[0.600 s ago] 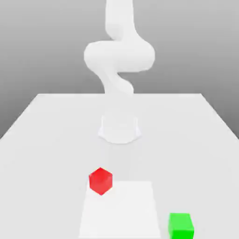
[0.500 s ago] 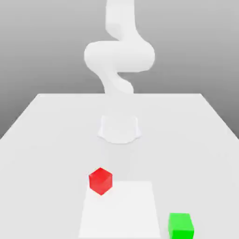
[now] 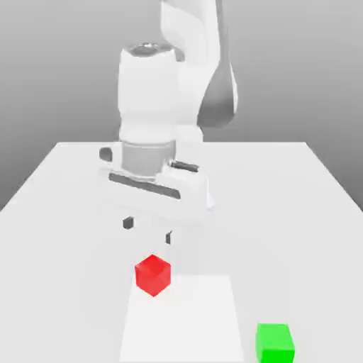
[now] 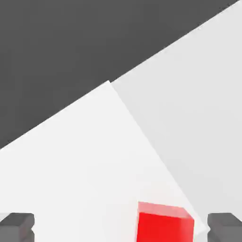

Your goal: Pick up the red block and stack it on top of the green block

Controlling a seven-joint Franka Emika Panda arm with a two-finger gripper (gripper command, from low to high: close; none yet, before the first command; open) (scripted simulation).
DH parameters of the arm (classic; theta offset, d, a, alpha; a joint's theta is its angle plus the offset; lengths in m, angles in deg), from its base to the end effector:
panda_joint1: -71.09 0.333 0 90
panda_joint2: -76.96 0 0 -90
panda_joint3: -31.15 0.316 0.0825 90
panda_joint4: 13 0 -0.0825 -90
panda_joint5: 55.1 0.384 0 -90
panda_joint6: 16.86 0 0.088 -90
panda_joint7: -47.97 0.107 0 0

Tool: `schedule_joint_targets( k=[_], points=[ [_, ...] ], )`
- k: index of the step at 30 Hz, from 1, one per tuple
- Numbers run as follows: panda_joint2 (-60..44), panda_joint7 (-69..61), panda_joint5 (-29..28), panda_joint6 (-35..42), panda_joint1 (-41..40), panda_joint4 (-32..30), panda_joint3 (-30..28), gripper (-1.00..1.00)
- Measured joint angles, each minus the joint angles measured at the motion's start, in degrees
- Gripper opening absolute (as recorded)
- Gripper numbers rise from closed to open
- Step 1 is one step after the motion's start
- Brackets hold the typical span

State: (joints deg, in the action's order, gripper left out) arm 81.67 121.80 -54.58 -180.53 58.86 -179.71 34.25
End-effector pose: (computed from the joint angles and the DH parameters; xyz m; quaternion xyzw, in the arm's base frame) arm 0.3399 -0.0557 0.2106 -0.7462 0.6656 -0.0127 0.0070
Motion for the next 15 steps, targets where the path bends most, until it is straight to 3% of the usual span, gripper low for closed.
schedule_joint_targets(
  k=[5, 6, 12, 15],
  points=[
    [-12.2, 2.5, -2.2, -10.1, 0.6, 0.5, -1.7, 0.0],
    [-14.1, 2.7, -2.4, -11.8, 1.0, 0.7, -2.1, -1.0],
    [-15.1, 3.0, -2.8, -12.7, 1.1, 0.9, -2.3, -1.0],
    [-11.6, 2.6, -2.1, -9.6, 0.9, 0.4, -1.9, -1.0]
  ],
)
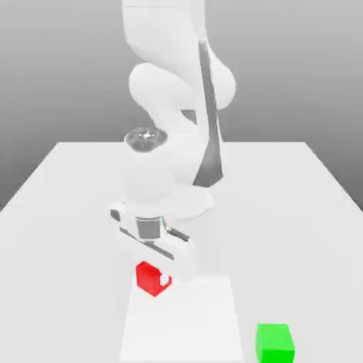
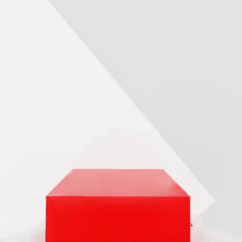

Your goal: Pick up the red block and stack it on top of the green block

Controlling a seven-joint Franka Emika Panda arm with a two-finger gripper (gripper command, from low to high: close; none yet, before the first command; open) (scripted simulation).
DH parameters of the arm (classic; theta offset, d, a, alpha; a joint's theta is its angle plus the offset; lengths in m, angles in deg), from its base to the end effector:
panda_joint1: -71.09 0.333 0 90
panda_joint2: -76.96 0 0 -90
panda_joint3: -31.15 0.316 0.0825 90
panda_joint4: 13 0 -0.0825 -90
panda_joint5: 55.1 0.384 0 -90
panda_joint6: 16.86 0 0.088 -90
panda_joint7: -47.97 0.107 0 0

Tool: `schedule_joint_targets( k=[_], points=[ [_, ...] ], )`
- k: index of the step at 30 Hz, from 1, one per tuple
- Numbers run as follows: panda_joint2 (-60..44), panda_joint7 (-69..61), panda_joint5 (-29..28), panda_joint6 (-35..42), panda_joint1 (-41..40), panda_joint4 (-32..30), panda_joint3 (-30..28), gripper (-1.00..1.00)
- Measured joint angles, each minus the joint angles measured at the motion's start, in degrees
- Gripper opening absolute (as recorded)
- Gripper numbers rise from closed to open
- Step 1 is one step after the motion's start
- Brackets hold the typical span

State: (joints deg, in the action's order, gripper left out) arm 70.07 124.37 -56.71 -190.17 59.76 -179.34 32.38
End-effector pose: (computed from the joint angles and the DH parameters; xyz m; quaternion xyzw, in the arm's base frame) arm 0.3304 -0.0563 0.1584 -0.7378 0.6750 -0.0008 0.0001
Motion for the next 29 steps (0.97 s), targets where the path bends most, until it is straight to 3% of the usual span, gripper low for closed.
schedule_joint_targets(
  k=[7, 21, 25, 26, 29],
  points=[
    [11.6, -3.8, 2.2, 11.5, 1.3, -0.1, 0.8, -1.0],
    [-2.6, -36.9, -1.8, 25.5, 15.4, 27.9, 10.3, -1.0],
    [-10.2, -36.7, -5.3, 20.3, 17.1, 30.0, 9.5, -1.0],
    [-11.8, -36.3, -6.0, 18.9, 17.5, 30.1, 9.0, 1.0],
    [-11.8, -36.3, -6.0, 18.9, 17.5, 30.1, 9.0, 1.0]
  ],
)
